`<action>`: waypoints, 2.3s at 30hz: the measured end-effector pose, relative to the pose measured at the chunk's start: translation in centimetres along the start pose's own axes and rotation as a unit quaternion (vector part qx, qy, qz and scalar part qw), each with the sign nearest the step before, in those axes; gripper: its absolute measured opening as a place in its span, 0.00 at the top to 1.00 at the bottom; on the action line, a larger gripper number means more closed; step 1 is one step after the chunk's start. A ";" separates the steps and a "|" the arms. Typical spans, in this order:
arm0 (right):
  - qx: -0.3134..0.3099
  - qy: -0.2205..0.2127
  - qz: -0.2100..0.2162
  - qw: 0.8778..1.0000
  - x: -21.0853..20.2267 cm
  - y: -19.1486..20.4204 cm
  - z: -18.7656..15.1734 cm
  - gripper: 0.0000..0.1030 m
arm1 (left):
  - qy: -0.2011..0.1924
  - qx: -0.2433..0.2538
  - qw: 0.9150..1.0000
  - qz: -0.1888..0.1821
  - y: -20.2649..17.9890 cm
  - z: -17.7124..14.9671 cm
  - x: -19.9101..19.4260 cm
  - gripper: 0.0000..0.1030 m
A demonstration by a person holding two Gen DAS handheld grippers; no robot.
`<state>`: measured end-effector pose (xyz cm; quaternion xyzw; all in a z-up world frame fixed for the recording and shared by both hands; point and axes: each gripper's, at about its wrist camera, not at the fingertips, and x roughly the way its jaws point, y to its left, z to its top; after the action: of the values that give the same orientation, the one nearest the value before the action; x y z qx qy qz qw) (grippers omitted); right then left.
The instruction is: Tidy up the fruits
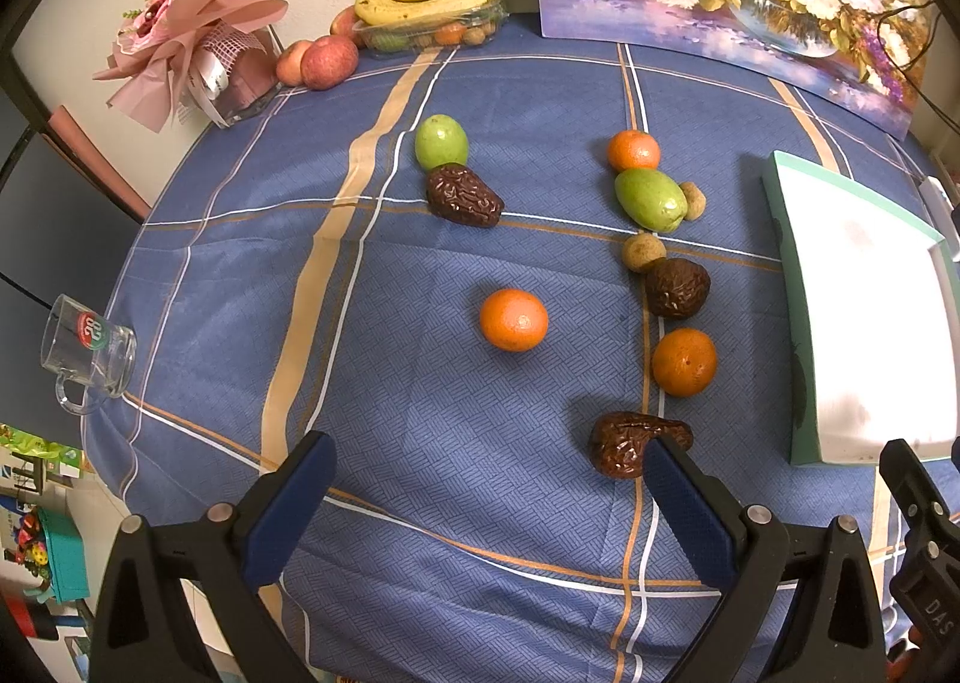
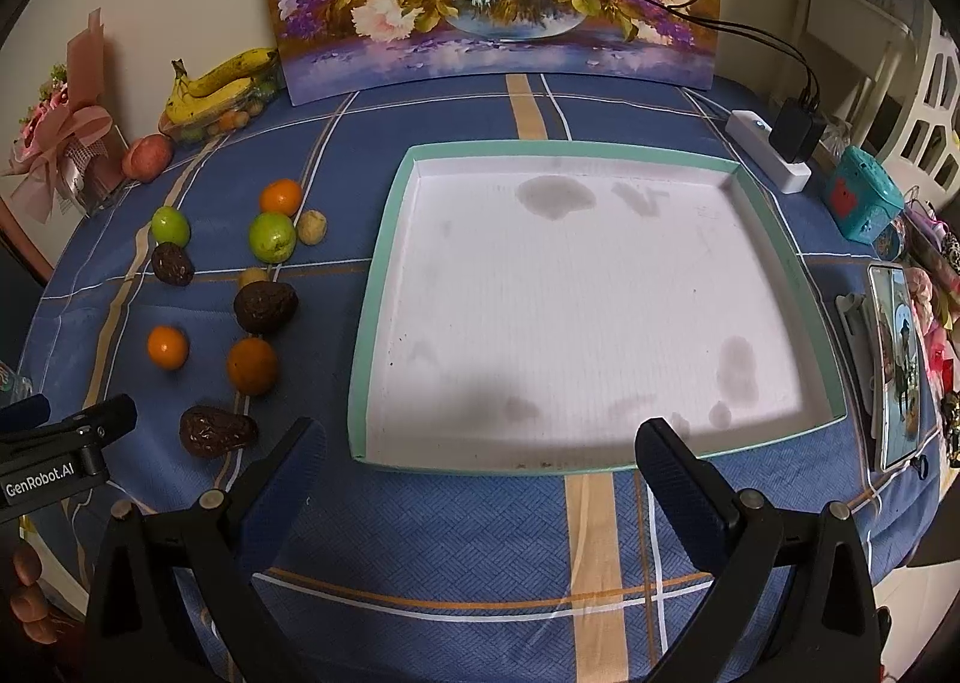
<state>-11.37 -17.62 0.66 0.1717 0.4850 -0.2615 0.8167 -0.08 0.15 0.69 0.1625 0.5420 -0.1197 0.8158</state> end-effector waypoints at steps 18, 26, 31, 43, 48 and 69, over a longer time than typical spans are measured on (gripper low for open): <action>-0.002 0.002 0.000 1.000 0.2 0.2 -0.2 0.00 | 0.001 -0.001 1.000 0.001 0.0 -0.1 0.1 0.00; -0.002 0.002 0.001 1.000 0.2 0.2 -0.1 0.00 | 0.003 -0.005 1.000 0.006 0.3 -0.3 0.2 0.00; -0.003 0.002 0.000 1.000 0.2 0.2 -0.2 0.00 | 0.000 -0.019 1.000 -0.012 0.7 0.0 0.1 0.00; -0.043 -0.041 0.054 0.997 -0.8 2.6 1.0 0.00 | -0.069 -0.092 0.993 -0.039 3.2 2.1 -0.5 0.00; -0.041 -0.040 0.075 0.996 -0.2 3.4 2.0 0.00 | -0.069 -0.104 0.992 -0.030 4.3 3.1 -0.4 0.00; -0.041 -0.020 0.150 0.988 2.4 6.4 5.6 0.32 | -0.055 -0.104 0.989 -0.091 5.1 7.0 1.5 0.00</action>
<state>-2.73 -16.08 1.36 0.2037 0.4479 -0.1190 0.8624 8.30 2.02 2.55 0.0201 0.5183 -0.1448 0.8426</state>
